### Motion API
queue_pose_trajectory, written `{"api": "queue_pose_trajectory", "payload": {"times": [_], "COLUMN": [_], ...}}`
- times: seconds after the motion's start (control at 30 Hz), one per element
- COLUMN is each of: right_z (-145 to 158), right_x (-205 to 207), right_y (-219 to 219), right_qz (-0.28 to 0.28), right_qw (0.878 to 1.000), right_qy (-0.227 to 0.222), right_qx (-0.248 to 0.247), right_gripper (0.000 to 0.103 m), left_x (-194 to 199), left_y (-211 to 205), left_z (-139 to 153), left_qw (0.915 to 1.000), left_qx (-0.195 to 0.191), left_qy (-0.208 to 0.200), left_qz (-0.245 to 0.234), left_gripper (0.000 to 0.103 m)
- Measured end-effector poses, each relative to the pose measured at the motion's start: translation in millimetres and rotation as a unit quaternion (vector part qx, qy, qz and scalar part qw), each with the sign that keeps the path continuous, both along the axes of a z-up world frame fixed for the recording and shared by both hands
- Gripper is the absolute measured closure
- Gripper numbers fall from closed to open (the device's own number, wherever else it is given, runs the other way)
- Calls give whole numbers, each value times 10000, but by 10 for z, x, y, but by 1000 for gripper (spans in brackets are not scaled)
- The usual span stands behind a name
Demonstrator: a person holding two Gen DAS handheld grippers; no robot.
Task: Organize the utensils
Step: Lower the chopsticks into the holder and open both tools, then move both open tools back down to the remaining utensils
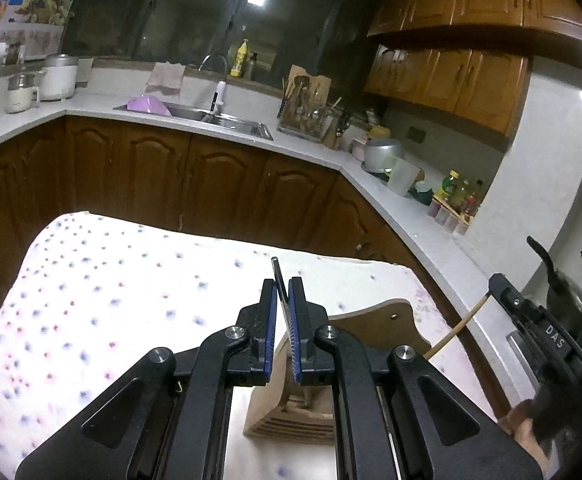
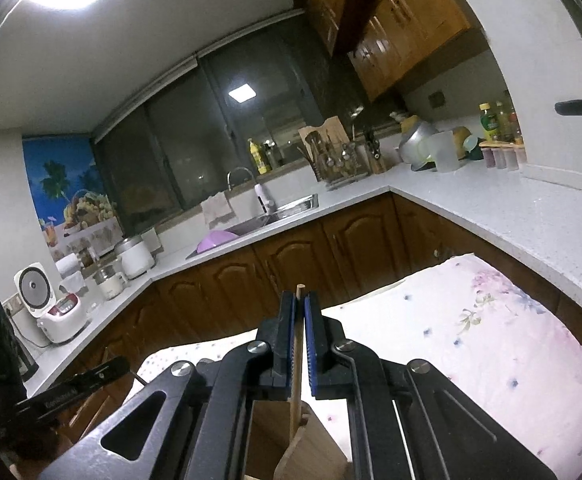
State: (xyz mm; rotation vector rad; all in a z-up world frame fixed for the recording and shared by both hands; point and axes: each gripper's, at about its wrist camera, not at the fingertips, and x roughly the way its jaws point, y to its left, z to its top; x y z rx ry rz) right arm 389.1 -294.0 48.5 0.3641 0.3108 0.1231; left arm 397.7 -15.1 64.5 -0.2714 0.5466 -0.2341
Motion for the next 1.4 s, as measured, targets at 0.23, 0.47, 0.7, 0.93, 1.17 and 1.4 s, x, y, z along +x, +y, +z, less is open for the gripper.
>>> {"api": "queue_pose_trajectory", "payload": {"times": [0.23,0.47,0.7,0.93,1.17,1.4], "right_z": [-29,3,21,-55,-149,-287], "right_x": [85,11,-298,-759,-1226,-1664], "right_y": [-53,-62,-123,-146,-77,122], "right_qz": [169,239,339,522,716,831], "right_qw": [9993,9990,9983,9968,9943,9904], "right_qy": [293,318,294,512,791,1042], "right_qx": [177,225,365,317,89,-372], "right_gripper": [93,40,9,7,7,7], "left_x": [39,-55,-439,-889,-1373,-1798], "left_y": [20,162,313,478,525,451], "left_z": [25,42,10,-184,-328,-499], "left_qw": [9999,9997,9994,9983,9972,9955], "left_qx": [51,-44,151,98,107,254], "left_qy": [142,205,127,504,698,917], "left_qz": [-47,83,292,282,254,50], "left_gripper": [90,47,20,17,17,17]}}
